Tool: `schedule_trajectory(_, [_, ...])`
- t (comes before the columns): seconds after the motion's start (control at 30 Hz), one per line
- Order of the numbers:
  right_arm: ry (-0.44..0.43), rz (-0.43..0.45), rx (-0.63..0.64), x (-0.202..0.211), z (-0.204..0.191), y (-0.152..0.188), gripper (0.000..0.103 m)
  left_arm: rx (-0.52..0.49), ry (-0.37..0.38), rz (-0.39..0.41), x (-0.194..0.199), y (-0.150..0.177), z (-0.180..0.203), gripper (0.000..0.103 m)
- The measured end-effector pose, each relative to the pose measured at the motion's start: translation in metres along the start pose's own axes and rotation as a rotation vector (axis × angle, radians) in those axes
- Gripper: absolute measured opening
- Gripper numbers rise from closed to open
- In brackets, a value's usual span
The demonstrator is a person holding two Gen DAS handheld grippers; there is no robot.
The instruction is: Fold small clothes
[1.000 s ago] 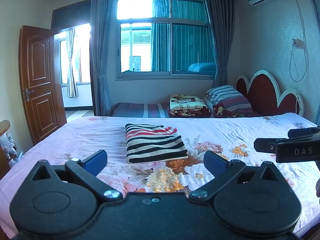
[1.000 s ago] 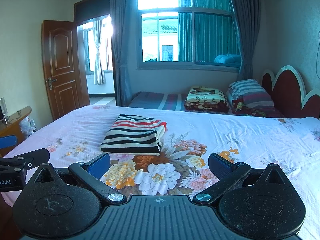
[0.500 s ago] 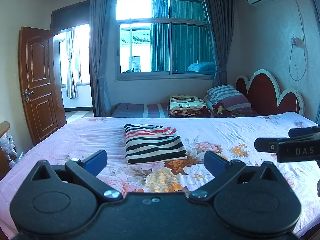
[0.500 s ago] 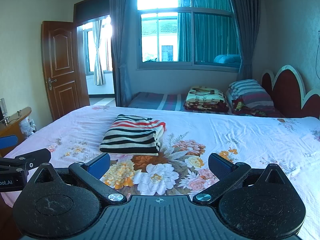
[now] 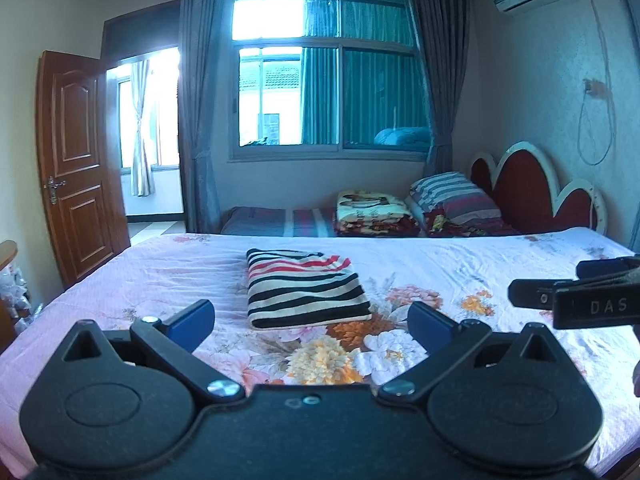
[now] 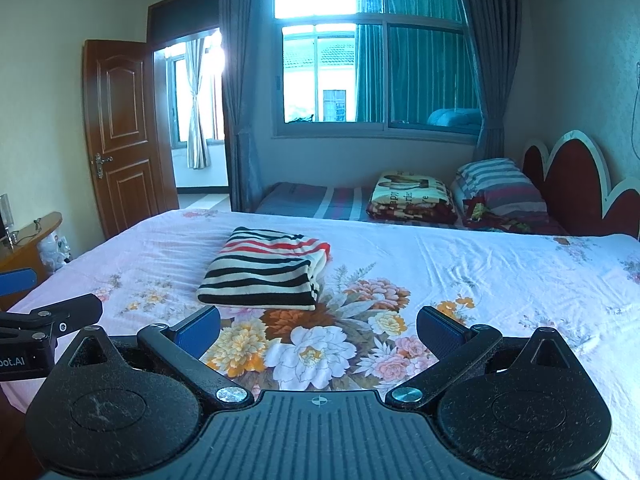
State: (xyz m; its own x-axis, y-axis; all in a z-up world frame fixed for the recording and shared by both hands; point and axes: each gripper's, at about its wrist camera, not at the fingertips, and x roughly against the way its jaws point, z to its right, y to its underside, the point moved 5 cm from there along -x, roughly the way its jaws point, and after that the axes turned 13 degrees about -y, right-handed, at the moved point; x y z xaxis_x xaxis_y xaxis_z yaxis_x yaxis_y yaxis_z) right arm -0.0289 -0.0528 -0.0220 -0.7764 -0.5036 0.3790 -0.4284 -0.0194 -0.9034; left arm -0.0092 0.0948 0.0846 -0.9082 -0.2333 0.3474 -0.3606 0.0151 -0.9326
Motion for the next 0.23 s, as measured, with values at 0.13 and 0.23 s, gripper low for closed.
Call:
schedule_trajectory(0.13, [-0.004,0.002,0.005,-0.0002,-0.0005,0.0003,0.103,-0.010,0.005,0.005,-0.0017,-0.0007,0.0004,0.096])
schedule_trajectory(0.23, [-0.007,0.000,0.005,-0.0016,-0.0001,0.0007,0.103,0.007,0.015,0.000,-0.0019,-0.0010,0.0002,0.099])
